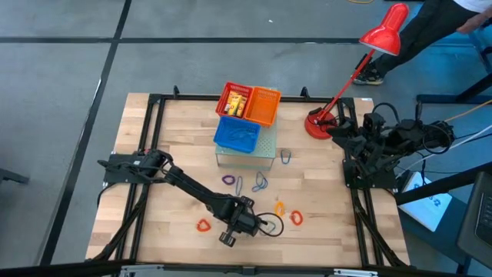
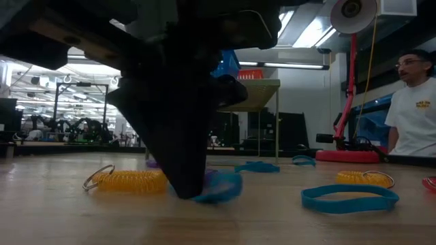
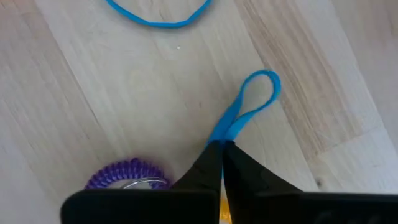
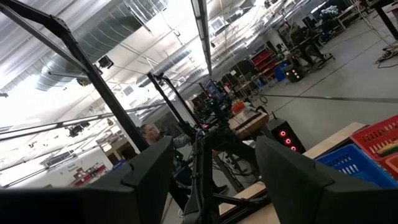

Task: Pick & Place Office Desk Supplies
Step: Put the blue rubber band into the blue basket on the shelf

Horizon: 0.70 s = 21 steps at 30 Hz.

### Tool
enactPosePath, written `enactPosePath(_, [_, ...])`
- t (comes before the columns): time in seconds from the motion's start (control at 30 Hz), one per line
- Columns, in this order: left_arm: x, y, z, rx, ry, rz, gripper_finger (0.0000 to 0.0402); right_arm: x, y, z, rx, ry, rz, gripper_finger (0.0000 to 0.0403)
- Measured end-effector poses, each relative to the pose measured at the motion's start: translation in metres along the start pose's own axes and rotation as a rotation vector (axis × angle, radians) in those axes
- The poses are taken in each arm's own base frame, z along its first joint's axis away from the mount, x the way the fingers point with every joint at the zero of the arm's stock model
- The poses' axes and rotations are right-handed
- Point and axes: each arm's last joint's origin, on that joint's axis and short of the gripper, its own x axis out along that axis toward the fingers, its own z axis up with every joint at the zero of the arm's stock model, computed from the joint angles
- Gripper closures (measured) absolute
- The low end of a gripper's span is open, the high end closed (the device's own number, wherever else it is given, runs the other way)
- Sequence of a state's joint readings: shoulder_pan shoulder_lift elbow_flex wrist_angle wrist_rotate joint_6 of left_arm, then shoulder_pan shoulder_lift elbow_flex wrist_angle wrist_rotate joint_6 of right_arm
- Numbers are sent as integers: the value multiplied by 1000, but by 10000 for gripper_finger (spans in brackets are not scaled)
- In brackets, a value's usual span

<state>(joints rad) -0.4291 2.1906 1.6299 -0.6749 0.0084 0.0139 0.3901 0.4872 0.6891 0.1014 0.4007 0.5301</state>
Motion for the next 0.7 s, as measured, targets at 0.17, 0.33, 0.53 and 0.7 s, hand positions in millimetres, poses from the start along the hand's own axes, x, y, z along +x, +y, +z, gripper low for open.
enactPosePath(0.17, [-3, 14, 1, -116, -9, -54, 400, 1, 0, -1, -1, 1, -3, 172])
enactPosePath(0.33, [-26, 40, 26, -216, -156, -52, 400, 1, 1, 1, 5, -13, 4, 172])
enactPosePath(0.53, [-103, 74, 73, -269, -474, 4, 400, 1, 3, 5, 9, -49, 25, 172])
enactPosePath(0.7, [-152, 96, 89, -262, -610, 81, 400, 1, 3, 4, -1, -45, 23, 172])
